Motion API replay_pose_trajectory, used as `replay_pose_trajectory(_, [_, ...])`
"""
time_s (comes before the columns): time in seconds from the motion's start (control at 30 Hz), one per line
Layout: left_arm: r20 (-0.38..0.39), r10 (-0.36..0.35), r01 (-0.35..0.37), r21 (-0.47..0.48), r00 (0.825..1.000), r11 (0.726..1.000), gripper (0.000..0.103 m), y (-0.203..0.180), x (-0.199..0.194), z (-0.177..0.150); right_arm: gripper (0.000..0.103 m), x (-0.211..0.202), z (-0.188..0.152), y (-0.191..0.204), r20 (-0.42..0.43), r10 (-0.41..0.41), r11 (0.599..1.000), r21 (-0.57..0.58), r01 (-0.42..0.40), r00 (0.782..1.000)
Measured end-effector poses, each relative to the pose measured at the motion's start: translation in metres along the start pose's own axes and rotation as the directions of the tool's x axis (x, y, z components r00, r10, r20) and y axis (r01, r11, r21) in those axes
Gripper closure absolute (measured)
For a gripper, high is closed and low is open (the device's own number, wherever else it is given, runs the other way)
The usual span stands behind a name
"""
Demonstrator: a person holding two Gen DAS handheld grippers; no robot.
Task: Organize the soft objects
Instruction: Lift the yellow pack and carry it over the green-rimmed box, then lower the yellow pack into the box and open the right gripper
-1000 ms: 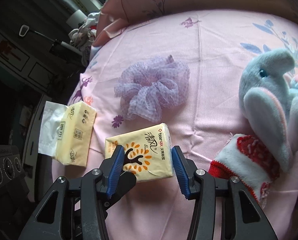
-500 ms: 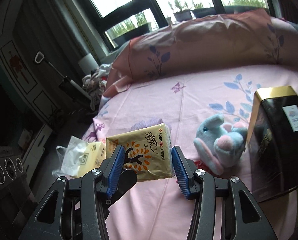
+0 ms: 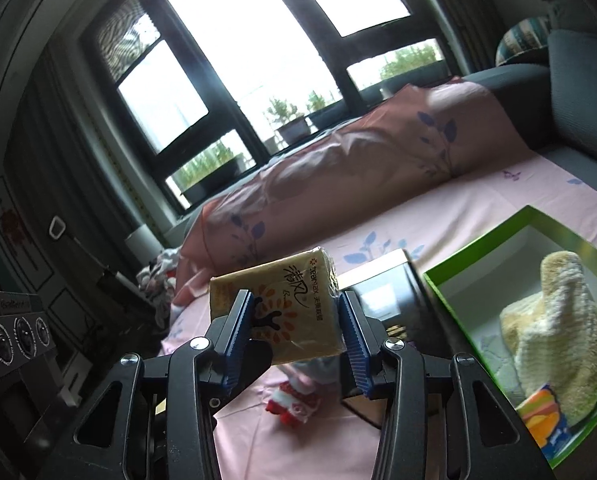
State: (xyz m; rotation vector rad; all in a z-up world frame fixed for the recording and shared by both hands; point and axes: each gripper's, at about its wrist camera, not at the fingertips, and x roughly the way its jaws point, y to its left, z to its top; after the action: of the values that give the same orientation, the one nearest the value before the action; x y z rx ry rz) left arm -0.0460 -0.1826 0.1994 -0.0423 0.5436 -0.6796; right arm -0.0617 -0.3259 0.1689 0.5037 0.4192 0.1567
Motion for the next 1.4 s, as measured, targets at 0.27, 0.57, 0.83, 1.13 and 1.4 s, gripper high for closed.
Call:
replay_pose_trajectory(0.27, [-0.084, -0.110, 0.121, 0.140, 0.990, 0.983, 0.068, -0.066, 0.051, 0.007, 0.061, -0.039, 0.005, -0.075, 0.108, -0.090, 0.977, 0.205, 0.066, 0.990])
replay_pose_trajectory(0.57, [-0.195, -0.134, 0.179, 0.234, 0.971, 0.955, 0.067, -0.114, 0.100, 0.005, 0.065, -0.058, -0.001, -0.138, 0.133, -0.181, 0.916, 0.385, 0.117, 0.974])
replay_pose_trajectory(0.83, [-0.274, -0.127, 0.197, 0.245, 0.953, 0.949, 0.067, -0.130, 0.132, -0.002, 0.068, -0.060, -0.008, -0.171, 0.096, -0.244, 0.862, 0.477, 0.170, 0.965])
replay_pose_trajectory(1.13, [-0.310, -0.110, 0.192, 0.246, 0.944, 0.950, 0.066, -0.139, 0.149, -0.009, 0.068, -0.060, -0.009, -0.181, 0.076, -0.305, 0.831, 0.508, 0.226, 0.949])
replay_pose_trajectory(1.4, [-0.337, -0.129, 0.217, 0.238, 0.933, 0.947, 0.056, -0.142, 0.150, -0.011, 0.068, -0.063, -0.007, -0.184, 0.060, -0.374, 0.809, 0.508, 0.294, 0.925])
